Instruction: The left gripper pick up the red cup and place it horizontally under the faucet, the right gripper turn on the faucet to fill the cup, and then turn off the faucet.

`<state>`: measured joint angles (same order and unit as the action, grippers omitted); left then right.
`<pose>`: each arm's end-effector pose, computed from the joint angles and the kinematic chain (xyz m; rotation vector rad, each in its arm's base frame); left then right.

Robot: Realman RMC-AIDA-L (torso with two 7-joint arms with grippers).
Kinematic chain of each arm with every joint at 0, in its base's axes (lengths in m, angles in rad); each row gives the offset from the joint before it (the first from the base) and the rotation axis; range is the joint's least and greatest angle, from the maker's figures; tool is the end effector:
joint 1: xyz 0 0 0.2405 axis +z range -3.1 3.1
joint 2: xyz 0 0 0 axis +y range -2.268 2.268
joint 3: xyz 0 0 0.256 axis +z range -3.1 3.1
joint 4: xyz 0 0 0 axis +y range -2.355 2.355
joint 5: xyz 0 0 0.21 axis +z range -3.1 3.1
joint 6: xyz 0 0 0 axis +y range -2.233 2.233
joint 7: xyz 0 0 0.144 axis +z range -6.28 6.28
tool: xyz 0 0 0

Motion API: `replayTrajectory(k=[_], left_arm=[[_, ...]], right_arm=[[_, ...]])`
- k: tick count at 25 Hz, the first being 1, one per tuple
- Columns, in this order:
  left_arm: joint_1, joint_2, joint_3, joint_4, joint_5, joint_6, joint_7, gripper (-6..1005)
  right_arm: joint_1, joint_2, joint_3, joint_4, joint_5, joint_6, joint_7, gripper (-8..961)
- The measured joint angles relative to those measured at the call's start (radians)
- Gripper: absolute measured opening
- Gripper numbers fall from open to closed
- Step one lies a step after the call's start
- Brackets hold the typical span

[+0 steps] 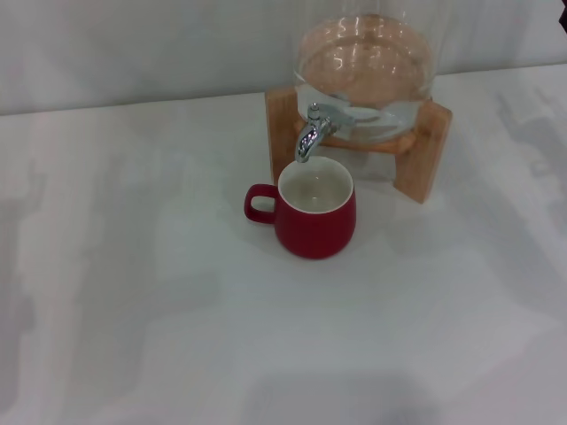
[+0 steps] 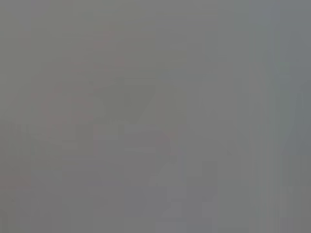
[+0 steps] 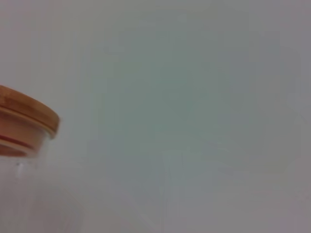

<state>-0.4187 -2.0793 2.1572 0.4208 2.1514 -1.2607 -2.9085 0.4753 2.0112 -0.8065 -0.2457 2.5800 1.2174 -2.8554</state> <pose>-0.2806 0.3515 0.0181 -1.3092 -0.3164 -0.7279 0.3319 0.3682 0.0978 -1.4345 0.2805 0.7172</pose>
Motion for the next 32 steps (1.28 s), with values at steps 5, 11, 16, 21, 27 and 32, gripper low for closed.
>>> replayTrajectory(k=[5,11,16,21,27,32], left_arm=[[-0.006,0.000,-0.029,-0.006,-0.002,-0.009,-0.013,765],[-0.011,0.000,-0.039,-0.010,-0.002,-0.011,-0.017,870],[-0.012,-0.001,-0.039,-0.013,-0.002,-0.011,-0.017,870],[-0.009,-0.002,-0.039,-0.013,-0.002,-0.023,-0.017,870],[-0.009,-0.002,-0.038,-0.013,-0.002,-0.024,-0.017,870],[-0.011,-0.002,-0.035,-0.019,-0.002,-0.025,-0.017,870]], right_arm=[[-0.003,0.000,0.001,0.001,0.003,-0.002,-0.017,632],[-0.010,0.001,0.002,0.008,0.003,0.001,-0.017,632],[-0.016,0.002,0.003,0.010,0.003,0.006,-0.018,632],[-0.020,0.003,0.003,0.012,0.003,0.008,-0.011,632],[-0.020,0.003,0.003,0.013,0.003,0.008,-0.009,632],[-0.020,0.003,0.003,0.013,0.003,0.008,-0.011,632]])
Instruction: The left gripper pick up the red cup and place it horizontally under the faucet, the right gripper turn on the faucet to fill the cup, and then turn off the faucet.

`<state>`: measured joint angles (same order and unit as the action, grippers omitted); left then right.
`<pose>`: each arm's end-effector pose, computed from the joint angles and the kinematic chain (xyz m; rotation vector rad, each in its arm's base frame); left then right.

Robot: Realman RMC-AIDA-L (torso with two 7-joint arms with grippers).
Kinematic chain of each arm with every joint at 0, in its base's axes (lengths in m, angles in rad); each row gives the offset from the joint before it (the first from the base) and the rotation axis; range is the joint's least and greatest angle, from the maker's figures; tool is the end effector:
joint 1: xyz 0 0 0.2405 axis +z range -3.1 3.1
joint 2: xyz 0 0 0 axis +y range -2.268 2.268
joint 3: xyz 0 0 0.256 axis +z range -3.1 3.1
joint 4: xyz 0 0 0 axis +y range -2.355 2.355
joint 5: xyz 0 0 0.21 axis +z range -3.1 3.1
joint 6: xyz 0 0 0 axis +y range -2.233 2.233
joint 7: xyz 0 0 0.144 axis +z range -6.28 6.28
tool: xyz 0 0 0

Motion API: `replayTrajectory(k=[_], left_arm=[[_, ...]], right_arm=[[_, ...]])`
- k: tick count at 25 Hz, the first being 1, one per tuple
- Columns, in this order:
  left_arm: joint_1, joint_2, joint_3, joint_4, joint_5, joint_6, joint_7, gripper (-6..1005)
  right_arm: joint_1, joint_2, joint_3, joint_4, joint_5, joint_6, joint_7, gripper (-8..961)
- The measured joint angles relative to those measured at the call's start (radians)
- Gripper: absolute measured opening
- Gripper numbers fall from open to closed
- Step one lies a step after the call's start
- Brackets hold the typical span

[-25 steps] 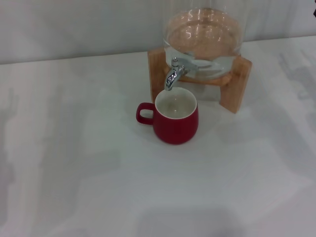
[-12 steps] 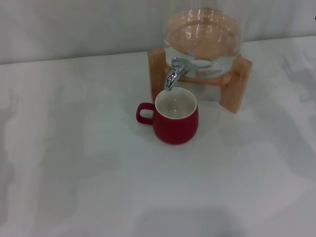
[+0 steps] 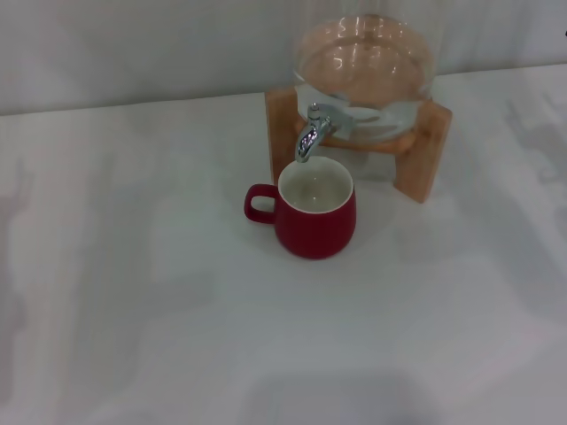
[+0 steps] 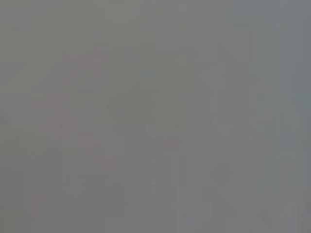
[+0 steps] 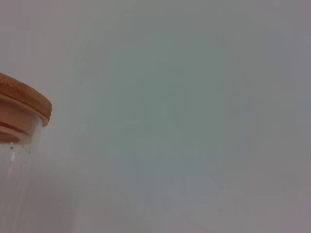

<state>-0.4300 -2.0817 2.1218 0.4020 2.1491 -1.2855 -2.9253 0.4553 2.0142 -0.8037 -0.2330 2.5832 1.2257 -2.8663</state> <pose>-0.2824 0.3532 0.0265 -1.2625 -0.3159 -0.7423 0.3401 0.3595 0.0949 -1.4272 0.2974 0.6982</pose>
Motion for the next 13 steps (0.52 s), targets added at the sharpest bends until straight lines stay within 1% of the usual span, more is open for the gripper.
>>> replayTrajectory(k=[13], left_arm=[[-0.008,-0.001,-0.002,-0.016,0.000,-0.002,0.000,870]], right_arm=[[0.009,0.000,-0.001,-0.002,0.000,0.004,-0.004,632]])
